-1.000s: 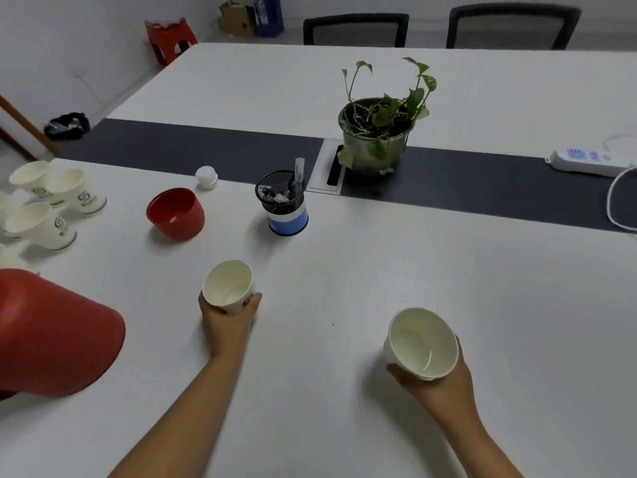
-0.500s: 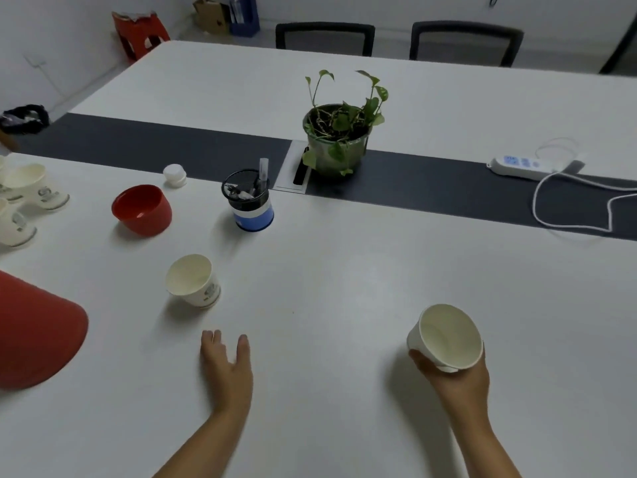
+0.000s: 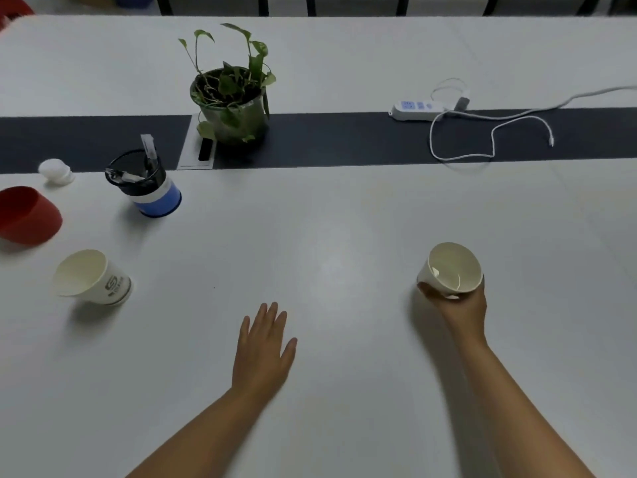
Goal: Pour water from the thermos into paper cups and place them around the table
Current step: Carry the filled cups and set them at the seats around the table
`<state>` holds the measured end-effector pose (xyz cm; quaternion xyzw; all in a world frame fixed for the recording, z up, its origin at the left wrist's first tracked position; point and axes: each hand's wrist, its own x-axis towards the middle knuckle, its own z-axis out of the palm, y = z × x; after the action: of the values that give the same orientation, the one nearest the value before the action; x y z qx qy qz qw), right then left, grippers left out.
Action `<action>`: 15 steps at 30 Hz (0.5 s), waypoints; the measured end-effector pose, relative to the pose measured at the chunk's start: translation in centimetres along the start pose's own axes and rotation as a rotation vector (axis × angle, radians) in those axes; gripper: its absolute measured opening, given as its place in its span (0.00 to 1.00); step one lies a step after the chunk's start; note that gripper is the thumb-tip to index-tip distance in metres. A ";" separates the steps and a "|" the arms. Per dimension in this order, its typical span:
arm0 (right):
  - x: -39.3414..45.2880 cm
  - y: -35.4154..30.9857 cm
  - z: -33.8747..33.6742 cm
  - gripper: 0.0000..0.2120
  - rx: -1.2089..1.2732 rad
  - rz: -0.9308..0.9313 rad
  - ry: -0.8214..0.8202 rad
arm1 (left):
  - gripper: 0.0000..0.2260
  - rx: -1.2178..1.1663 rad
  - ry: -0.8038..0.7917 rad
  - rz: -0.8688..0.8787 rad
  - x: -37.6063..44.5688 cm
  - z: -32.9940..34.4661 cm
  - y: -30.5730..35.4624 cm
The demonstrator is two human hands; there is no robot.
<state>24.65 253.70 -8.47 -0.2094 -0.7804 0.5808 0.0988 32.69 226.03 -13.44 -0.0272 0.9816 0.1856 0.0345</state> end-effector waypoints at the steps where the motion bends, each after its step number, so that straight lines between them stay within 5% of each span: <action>1: 0.2 0.3 -0.1 0.32 0.004 -0.002 -0.006 | 0.23 0.023 -0.007 0.001 0.0 0.1 0.0; 15: 1.6 1.7 1.4 0.30 0.015 -0.012 -0.089 | 0.23 0.060 -0.034 -0.027 -0.2 0.2 0.4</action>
<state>23.08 253.64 -10.66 -0.1778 -0.7808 0.5949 0.0690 32.91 226.51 -13.41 -0.0364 0.9856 0.1562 0.0544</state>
